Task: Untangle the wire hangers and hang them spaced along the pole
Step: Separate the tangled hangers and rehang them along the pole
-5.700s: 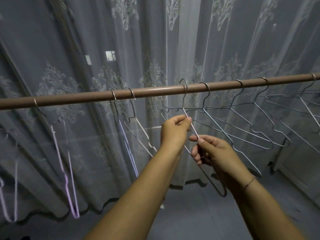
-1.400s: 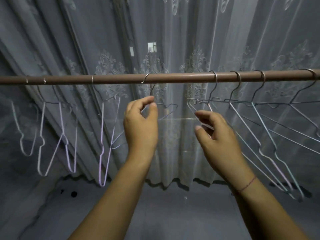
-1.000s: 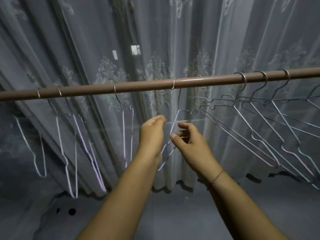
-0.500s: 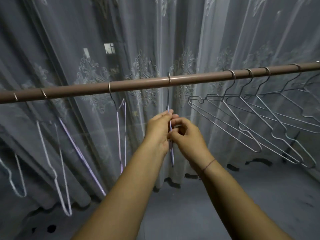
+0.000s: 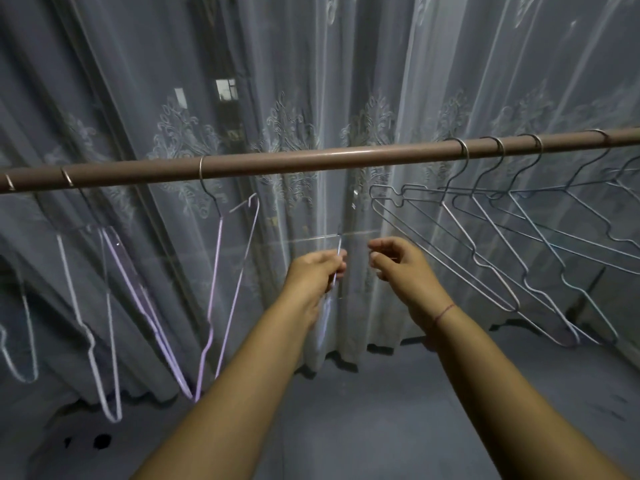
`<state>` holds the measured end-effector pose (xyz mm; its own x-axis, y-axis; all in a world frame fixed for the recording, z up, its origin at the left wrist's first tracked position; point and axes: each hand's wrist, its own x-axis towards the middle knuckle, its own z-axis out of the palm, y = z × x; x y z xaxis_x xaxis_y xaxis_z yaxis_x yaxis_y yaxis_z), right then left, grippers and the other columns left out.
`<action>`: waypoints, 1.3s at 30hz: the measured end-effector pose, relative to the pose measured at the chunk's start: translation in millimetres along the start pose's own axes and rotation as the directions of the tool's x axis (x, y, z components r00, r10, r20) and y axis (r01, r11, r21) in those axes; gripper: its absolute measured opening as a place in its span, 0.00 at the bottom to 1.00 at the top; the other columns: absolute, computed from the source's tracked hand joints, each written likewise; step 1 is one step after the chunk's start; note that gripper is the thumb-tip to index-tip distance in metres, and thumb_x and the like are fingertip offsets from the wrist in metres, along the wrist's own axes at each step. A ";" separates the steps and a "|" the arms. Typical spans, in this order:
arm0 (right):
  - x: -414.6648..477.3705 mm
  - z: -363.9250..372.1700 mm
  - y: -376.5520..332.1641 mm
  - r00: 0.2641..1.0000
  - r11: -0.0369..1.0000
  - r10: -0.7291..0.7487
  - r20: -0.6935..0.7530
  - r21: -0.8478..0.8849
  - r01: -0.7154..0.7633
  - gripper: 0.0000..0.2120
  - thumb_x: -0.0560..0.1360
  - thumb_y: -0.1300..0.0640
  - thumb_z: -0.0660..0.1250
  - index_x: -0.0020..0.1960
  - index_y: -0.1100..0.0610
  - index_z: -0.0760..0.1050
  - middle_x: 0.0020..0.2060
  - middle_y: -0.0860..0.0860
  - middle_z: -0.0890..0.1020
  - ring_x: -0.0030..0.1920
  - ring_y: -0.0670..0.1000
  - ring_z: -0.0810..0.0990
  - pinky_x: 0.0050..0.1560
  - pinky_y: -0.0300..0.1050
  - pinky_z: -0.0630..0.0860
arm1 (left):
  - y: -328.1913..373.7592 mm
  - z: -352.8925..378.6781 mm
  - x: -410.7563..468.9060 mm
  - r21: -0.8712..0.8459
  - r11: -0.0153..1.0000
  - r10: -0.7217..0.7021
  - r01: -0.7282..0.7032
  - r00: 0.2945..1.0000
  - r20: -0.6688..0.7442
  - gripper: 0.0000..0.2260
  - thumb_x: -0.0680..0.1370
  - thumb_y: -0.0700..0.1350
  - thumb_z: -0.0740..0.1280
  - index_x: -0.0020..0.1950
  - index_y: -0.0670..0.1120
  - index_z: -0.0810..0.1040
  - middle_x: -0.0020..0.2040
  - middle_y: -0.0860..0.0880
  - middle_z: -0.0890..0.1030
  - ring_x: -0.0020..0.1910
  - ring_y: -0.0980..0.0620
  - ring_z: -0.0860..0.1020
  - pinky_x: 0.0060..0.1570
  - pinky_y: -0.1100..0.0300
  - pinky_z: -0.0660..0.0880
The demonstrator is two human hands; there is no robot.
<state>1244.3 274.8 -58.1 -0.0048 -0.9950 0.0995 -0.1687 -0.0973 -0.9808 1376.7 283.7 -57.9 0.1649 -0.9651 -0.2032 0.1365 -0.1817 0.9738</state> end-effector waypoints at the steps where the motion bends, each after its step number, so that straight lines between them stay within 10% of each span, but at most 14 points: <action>1: 1.4 -1.8 4.2 1.000 1.000 0.002 0.004 -0.023 -0.002 0.10 0.75 0.64 0.63 0.56 0.60 0.75 0.48 0.52 0.79 0.52 0.51 0.77 0.56 0.43 0.75 | -7.3 -5.7 -0.5 0.047 0.999 -0.003 0.002 1.000 0.011 0.08 0.77 0.38 0.64 0.52 0.40 0.80 0.35 0.50 0.77 0.33 0.57 0.73 0.30 0.73 0.70; 9: 6.7 -1.3 18.9 0.989 0.974 -0.025 0.144 -0.220 0.057 0.16 0.75 0.61 0.63 0.62 0.54 0.74 0.63 0.51 0.75 0.65 0.48 0.70 0.68 0.49 0.67 | -20.5 -41.4 -6.2 0.363 0.922 0.104 -0.137 0.989 0.108 0.10 0.78 0.37 0.62 0.55 0.39 0.80 0.51 0.44 0.82 0.47 0.55 0.76 0.45 0.75 0.71; 16: 1.4 -12.1 17.0 0.941 0.874 0.091 0.325 -0.480 0.081 0.09 0.76 0.59 0.62 0.50 0.60 0.80 0.41 0.55 0.84 0.46 0.54 0.82 0.50 0.45 0.75 | -20.8 -41.4 -2.5 0.472 0.842 0.244 -0.261 0.965 0.098 0.09 0.78 0.39 0.63 0.50 0.45 0.82 0.56 0.42 0.81 0.56 0.50 0.77 0.60 0.59 0.73; 22: -17.3 -29.3 0.7 0.952 0.965 0.130 0.278 -0.255 -0.057 0.11 0.78 0.63 0.58 0.48 0.64 0.78 0.31 0.56 0.78 0.35 0.52 0.76 0.40 0.43 0.74 | -18.5 -25.2 -4.4 0.576 0.760 0.470 -0.301 0.867 -0.166 0.02 0.73 0.44 0.70 0.45 0.48 0.81 0.51 0.51 0.74 0.56 0.52 0.72 0.53 0.68 0.66; 31: -44.2 -44.2 -19.2 0.981 0.992 -0.010 0.194 -0.125 0.034 0.11 0.77 0.63 0.60 0.45 0.57 0.80 0.28 0.54 0.78 0.34 0.54 0.75 0.45 0.55 0.76 | -10.3 30.6 -35.8 0.161 0.908 0.377 -0.386 0.922 0.085 0.06 0.75 0.46 0.68 0.41 0.45 0.83 0.38 0.49 0.84 0.42 0.54 0.82 0.49 0.60 0.77; 39: -29.7 -54.9 -59.7 0.976 0.983 -0.037 0.214 -0.167 0.074 0.14 0.78 0.63 0.56 0.50 0.50 0.78 0.34 0.52 0.81 0.38 0.48 0.80 0.45 0.45 0.78 | 34.8 53.3 -19.7 -0.003 0.942 0.335 -0.336 0.938 0.087 0.06 0.75 0.43 0.68 0.39 0.47 0.82 0.32 0.53 0.82 0.34 0.61 0.79 0.36 0.72 0.72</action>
<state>1200.3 311.3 6.6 0.2130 -0.9722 0.0978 -0.3312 -0.1660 -0.9289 1326.1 286.4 -14.6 0.1152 -0.9827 0.1448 0.0762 0.1540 0.9851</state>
